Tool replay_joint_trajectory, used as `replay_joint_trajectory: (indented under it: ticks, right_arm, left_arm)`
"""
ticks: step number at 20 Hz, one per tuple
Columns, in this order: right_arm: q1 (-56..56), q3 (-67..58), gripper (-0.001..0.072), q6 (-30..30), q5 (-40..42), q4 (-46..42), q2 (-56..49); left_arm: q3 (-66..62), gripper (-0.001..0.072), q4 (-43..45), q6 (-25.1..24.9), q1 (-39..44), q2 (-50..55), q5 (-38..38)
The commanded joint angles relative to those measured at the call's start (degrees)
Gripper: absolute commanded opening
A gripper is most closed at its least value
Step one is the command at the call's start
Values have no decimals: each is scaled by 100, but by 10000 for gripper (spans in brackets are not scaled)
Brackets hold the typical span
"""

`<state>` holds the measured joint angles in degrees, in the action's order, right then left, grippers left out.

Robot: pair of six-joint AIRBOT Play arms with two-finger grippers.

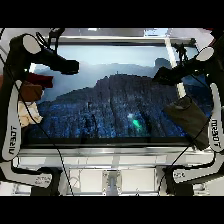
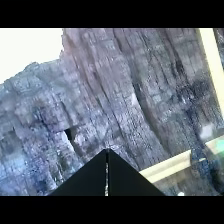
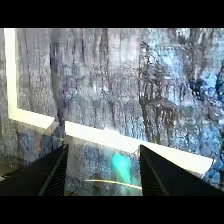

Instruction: Fold the shirts.

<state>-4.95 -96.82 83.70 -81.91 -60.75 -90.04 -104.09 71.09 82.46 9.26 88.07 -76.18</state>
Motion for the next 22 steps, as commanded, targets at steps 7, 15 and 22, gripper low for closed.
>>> replay_joint_trajectory:
  ticks: [7, 15, 22]
  right_arm:
    - [4, -7, 506, 2, 0, 2, 4]
    - [7, -7, 505, 2, 168, 11, 4]
    - [4, -7, 505, 166, 1652, 164, 4]
  left_arm:
    - [-4, 37, 4260, 74, -267, 33, 197]
    - [-4, 575, 3211, 2417, -3082, 629, 492]
    - [-4, 575, 1862, 3038, -4546, 1134, 942]
